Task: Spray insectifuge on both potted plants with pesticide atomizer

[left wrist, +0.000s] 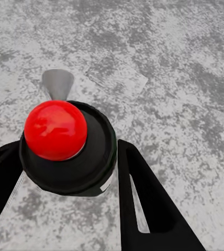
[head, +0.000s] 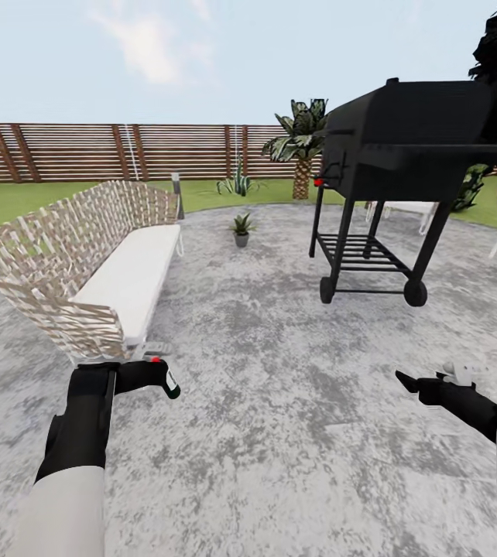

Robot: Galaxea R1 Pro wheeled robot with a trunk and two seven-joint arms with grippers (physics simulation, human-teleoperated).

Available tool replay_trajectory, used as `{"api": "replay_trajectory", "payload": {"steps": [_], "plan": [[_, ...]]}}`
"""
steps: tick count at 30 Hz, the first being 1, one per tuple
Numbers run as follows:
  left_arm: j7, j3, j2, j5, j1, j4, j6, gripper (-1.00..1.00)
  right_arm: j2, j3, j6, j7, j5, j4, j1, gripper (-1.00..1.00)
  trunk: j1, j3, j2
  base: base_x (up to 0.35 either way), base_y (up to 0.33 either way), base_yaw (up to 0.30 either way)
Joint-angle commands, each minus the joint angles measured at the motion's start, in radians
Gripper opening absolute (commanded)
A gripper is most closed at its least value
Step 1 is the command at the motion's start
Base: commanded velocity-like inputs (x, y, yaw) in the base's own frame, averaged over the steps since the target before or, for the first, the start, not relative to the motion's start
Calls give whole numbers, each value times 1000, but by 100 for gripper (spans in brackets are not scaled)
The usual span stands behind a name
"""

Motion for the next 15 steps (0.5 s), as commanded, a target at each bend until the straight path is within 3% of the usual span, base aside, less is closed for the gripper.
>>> {"api": "replay_trajectory", "payload": {"steps": [1,15], "plan": [[-11,3,-1,-9,-1,-1,3,-100,0,-2,2,10,10,-1,-1,100,0,-1,0,332,-81,73],[-11,3,-1,-9,-1,-1,3,-100,0,-2,2,10,10,-1,-1,100,0,-1,0,332,-14,10]]}}
